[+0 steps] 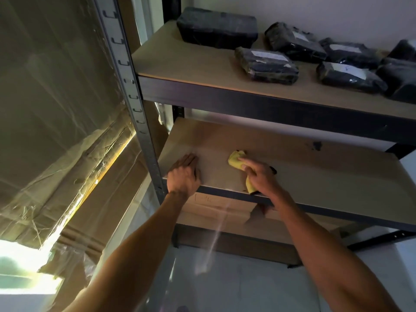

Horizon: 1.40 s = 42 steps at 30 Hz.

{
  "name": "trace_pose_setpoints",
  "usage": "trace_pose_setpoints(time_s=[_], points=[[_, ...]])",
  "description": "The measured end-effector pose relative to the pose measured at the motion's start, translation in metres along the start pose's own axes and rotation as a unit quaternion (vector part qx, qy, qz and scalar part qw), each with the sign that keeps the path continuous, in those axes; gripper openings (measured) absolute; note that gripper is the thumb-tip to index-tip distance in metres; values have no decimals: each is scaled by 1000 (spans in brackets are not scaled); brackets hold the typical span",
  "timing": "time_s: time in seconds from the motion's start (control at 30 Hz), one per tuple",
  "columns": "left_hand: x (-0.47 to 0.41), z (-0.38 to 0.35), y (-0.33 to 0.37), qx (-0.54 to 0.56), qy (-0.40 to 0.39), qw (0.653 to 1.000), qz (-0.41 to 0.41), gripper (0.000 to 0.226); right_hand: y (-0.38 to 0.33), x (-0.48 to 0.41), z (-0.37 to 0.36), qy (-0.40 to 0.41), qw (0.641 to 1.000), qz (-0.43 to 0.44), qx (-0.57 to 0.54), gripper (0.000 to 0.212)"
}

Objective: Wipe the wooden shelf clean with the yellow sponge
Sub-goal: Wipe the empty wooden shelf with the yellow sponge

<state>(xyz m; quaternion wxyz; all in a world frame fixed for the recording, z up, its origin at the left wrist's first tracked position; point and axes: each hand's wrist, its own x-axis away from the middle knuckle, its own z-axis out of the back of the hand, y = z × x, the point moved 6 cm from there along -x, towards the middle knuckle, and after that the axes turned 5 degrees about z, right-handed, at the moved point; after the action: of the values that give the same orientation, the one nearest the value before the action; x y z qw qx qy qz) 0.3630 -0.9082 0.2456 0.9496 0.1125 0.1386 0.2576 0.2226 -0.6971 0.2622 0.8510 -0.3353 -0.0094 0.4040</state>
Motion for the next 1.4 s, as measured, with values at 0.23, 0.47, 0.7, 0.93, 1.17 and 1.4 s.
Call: trace_pose_setpoints(time_s=[0.23, 0.47, 0.7, 0.93, 1.17, 1.4], points=[[8, 13, 5, -6, -5, 1000, 23, 43, -56, 53, -26, -110, 988, 103, -41, 44], [2, 2, 1, 8, -8, 1000, 16, 45, -12, 1, -10, -13, 1000, 9, 20, 43], [2, 5, 0, 18, 3, 1000, 3, 48, -68, 71, -26, -117, 983, 137, -18, 50], [3, -1, -1, 19, -1, 1000, -6, 51, -22, 42, -5, 7, 998, 1, 59, 55], [2, -3, -1, 42, 32, 998, -36, 45, -39, 52, 8, 23, 998, 38, -48, 47], [32, 17, -9, 173, 163, 969, -72, 41, -59, 42, -31, -21, 999, -6, 44, 49]])
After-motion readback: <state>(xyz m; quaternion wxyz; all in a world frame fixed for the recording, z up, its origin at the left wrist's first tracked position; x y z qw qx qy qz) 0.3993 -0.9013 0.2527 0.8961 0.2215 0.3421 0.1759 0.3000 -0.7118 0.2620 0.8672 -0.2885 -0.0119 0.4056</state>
